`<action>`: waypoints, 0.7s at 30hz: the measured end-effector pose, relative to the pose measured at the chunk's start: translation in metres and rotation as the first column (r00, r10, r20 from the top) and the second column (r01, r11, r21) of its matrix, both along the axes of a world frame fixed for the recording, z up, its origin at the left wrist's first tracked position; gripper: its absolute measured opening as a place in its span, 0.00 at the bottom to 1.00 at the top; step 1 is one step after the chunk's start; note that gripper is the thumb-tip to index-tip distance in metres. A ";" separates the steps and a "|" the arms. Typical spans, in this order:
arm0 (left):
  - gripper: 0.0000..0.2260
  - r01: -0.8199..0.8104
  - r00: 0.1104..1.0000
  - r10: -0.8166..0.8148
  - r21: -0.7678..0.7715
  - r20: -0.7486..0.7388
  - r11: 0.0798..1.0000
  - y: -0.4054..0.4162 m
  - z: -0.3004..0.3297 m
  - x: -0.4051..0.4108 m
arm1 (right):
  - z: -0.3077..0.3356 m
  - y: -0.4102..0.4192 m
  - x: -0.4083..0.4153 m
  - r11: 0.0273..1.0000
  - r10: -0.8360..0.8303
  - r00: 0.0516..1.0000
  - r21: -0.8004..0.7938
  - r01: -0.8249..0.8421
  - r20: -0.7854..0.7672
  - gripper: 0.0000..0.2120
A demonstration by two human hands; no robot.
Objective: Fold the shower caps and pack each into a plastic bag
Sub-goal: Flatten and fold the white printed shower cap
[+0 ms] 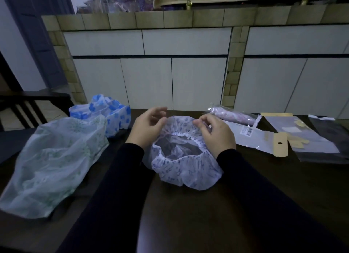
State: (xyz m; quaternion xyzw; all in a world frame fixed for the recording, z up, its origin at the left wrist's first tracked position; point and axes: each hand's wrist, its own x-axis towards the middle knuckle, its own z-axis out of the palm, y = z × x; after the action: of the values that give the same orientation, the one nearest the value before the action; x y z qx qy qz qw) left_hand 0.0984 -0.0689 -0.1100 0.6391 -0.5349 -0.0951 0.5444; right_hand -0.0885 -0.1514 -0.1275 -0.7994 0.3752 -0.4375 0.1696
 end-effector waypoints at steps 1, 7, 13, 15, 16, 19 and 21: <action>0.12 -0.007 1.000 0.008 -0.015 0.022 1.000 0.003 0.005 -0.002 | 0.000 0.001 0.001 0.999 0.009 1.000 -0.031 -0.009 -0.006 0.12; 0.14 0.030 0.945 -0.104 0.235 0.311 0.972 -0.003 0.003 -0.008 | -0.010 0.007 0.007 0.988 0.154 0.983 -0.049 -0.150 0.102 0.12; 0.08 -0.132 0.964 0.111 0.073 0.240 0.989 -0.018 0.001 -0.011 | -0.016 -0.004 -0.002 0.957 0.044 0.984 0.274 -0.092 0.175 0.11; 0.09 -0.198 0.958 0.179 0.066 0.223 0.978 -0.020 0.000 -0.009 | -0.016 -0.004 -0.003 0.924 0.005 0.969 0.369 -0.098 0.245 0.07; 0.09 -0.229 0.952 0.208 0.073 0.224 0.971 -0.020 -0.001 -0.008 | -0.016 -0.004 -0.004 0.913 -0.017 0.958 0.396 -0.102 0.286 0.06; 0.08 -0.315 0.933 0.295 0.072 0.206 0.947 -0.017 -0.007 -0.004 | -0.015 -0.005 -0.007 0.881 -0.027 0.935 0.450 -0.144 0.352 0.05; 0.07 -0.399 0.907 0.384 0.065 0.173 0.915 -0.014 -0.008 -0.001 | -0.014 -0.006 -0.008 0.845 0.016 0.948 0.503 -0.183 0.319 0.09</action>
State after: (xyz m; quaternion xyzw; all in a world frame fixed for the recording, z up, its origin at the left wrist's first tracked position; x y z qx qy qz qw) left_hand 0.0978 -0.0832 -0.1177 0.7651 -0.4315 0.0401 0.4763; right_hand -0.0961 -0.1571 -0.1413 -0.6643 0.4076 -0.4254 0.4601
